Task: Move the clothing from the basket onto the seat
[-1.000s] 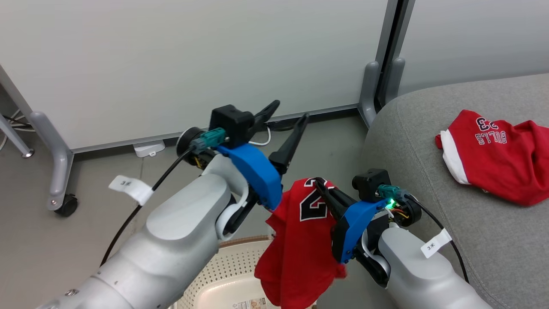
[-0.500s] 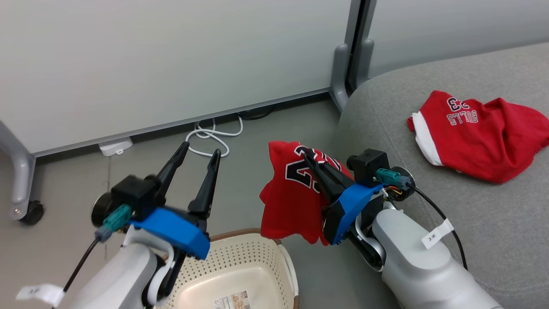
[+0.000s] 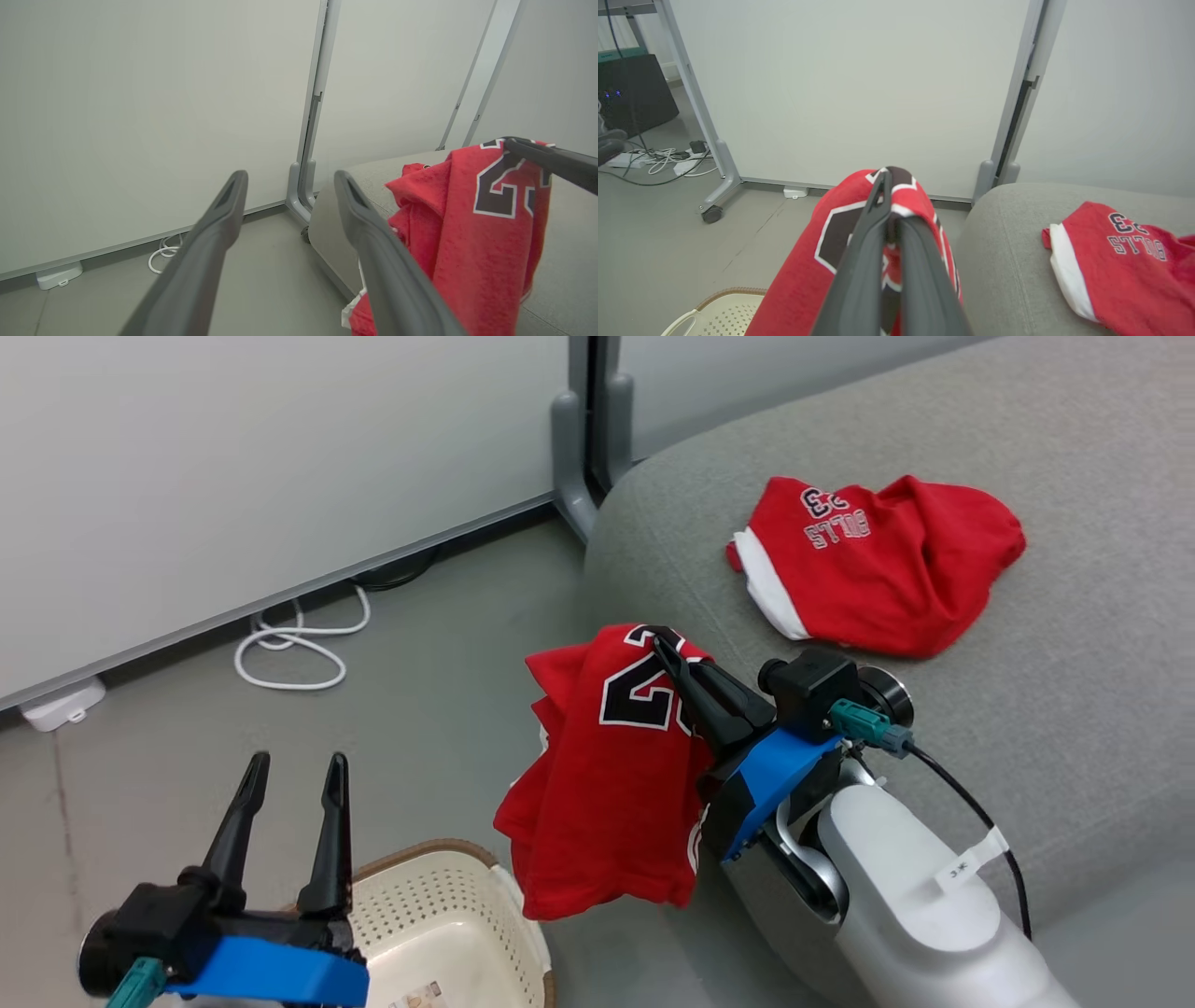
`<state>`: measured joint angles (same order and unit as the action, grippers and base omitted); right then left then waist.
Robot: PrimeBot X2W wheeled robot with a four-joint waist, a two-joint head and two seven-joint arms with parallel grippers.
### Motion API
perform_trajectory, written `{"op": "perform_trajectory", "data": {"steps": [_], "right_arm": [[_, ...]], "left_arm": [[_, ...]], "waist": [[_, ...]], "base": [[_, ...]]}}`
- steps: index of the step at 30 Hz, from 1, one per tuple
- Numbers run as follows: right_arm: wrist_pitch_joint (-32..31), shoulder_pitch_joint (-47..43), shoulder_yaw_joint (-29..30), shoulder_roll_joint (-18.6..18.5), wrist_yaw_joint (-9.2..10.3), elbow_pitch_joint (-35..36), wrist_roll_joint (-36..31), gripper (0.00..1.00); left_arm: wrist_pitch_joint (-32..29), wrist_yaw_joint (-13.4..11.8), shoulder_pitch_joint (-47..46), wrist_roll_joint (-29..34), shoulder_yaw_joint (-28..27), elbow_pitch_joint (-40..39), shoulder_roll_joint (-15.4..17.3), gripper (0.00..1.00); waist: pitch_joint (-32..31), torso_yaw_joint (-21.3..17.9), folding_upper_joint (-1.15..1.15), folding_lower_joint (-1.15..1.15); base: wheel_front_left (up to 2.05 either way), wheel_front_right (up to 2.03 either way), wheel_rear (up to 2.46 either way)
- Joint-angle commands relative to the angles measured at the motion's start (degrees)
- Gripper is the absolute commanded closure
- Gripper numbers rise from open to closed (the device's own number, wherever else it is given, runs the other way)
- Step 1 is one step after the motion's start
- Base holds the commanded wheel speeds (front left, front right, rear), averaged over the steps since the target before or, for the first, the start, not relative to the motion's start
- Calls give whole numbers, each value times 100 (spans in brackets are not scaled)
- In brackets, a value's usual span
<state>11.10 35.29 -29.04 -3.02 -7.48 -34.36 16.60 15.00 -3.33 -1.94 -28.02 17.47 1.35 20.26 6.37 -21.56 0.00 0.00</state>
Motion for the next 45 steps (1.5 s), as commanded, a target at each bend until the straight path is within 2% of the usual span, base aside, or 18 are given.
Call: {"op": "perform_trajectory", "data": {"steps": [1,9,15,27,32,37,42,44,45], "right_arm": [[-47,-109,35,-12,-3,149,-61,100],[-408,-646,355,-2,-3,912,-267,100],[-576,-986,714,4,-3,1333,-471,100],[-788,-1126,989,13,-3,1747,-631,100],[-885,-734,1116,-6,-3,1706,-554,100],[-1023,263,1381,-306,-2,1634,-548,100],[-1191,1474,2039,-814,-2,1706,-475,100],[-1283,1884,2429,-857,-2,1735,-142,100],[-1340,2110,2613,-1047,-3,1732,-183,100]], "left_arm": [[26,42,128,84,-121,-20,-30,0],[26,420,463,492,-553,116,-264,0],[26,692,177,721,-514,344,-368,0],[26,914,-41,832,-569,565,-399,0],[26,915,-62,853,-657,487,-352,0],[-34,862,-12,887,-694,278,-230,0],[-220,888,-166,927,-678,-176,-36,0],[-286,893,-250,934,-706,-390,60,0],[-322,894,-315,945,-733,-503,111,0]], "waist": [[112,-356,0,0],[231,-956,0,0],[289,-1010,0,0],[444,-1029,0,0],[637,-1047,0,0],[1064,-1057,0,0],[1710,-862,0,0],[1980,-773,0,0],[2134,-728,0,0]], "base": [[0,0,0],[0,0,0],[0,0,0],[0,0,0],[0,0,0],[0,0,0],[0,0,0],[0,0,0],[0,0,0]]}}
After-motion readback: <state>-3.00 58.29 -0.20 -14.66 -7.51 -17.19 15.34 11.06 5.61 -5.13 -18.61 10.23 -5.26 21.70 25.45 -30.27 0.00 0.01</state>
